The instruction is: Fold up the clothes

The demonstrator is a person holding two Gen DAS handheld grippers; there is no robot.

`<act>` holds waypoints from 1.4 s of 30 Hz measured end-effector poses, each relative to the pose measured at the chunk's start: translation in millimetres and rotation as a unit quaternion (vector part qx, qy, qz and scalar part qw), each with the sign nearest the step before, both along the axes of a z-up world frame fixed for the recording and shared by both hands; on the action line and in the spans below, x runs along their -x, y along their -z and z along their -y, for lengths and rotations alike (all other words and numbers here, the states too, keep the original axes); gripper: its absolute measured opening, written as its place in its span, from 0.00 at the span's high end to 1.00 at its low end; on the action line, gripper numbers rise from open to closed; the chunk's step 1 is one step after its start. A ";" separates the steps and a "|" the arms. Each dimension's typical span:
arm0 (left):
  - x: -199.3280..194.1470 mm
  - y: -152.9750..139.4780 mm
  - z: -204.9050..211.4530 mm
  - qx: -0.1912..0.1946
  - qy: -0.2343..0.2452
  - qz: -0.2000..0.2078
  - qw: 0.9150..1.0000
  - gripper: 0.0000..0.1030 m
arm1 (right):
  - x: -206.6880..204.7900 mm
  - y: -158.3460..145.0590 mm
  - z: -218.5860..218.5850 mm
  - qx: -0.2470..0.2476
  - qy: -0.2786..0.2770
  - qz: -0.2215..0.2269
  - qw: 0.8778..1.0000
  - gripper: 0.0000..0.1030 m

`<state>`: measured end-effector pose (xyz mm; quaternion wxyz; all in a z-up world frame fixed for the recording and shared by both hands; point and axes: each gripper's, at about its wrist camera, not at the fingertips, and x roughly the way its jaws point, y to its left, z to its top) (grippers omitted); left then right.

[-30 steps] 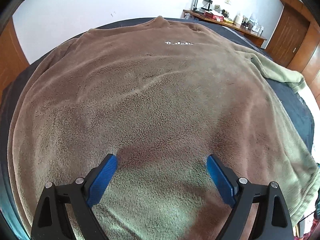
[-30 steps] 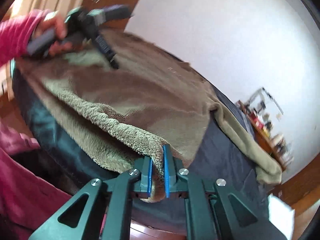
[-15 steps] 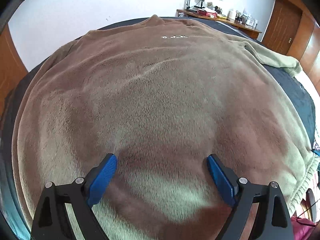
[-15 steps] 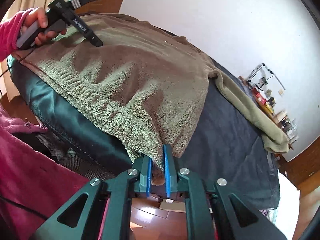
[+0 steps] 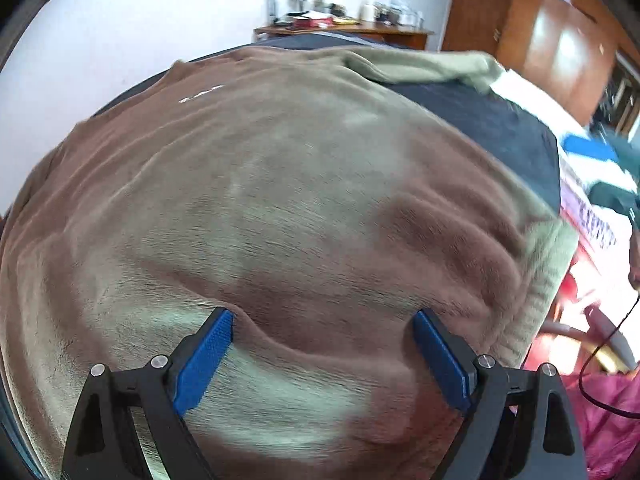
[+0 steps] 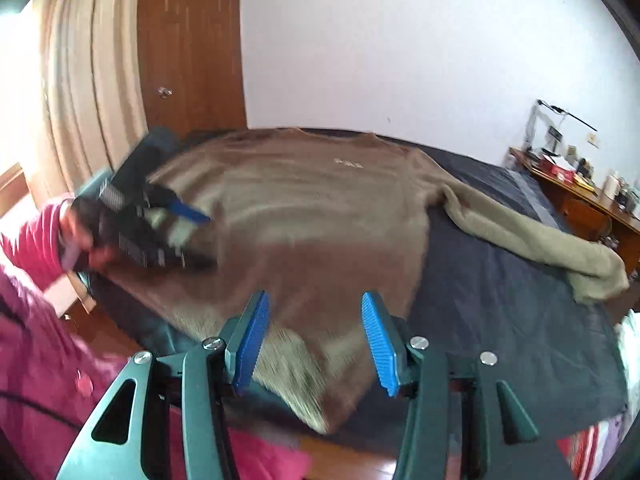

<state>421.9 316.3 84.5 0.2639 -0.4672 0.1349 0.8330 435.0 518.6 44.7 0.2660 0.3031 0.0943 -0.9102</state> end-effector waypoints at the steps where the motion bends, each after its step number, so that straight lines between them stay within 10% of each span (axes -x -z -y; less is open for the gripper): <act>1: -4.2 1.6 -3.8 0.010 0.003 -0.010 1.000 0.10 | 8.0 5.6 9.2 -0.010 -0.004 0.007 1.000 0.49; 10: -12.6 5.8 4.6 -0.015 0.006 -0.005 1.000 0.10 | 45.3 60.9 25.1 -0.069 -0.009 0.091 0.993 0.50; 19: 5.0 -4.7 3.6 -0.013 0.010 0.046 0.999 0.10 | 37.5 65.8 10.1 -0.055 0.002 0.083 0.995 0.49; 30: 100.2 -46.7 -32.9 -0.020 -0.060 0.028 0.998 0.10 | 34.0 66.2 -0.6 -0.031 -0.011 0.067 0.997 0.47; 37: 145.2 -23.5 -62.9 -0.045 -0.081 0.046 0.995 0.10 | 47.4 57.7 -25.5 0.039 -0.022 0.109 0.993 0.45; 42: 146.9 -4.1 -64.9 -0.059 -0.069 0.060 0.994 0.10 | 72.8 30.3 -110.4 0.082 0.114 0.085 0.986 0.45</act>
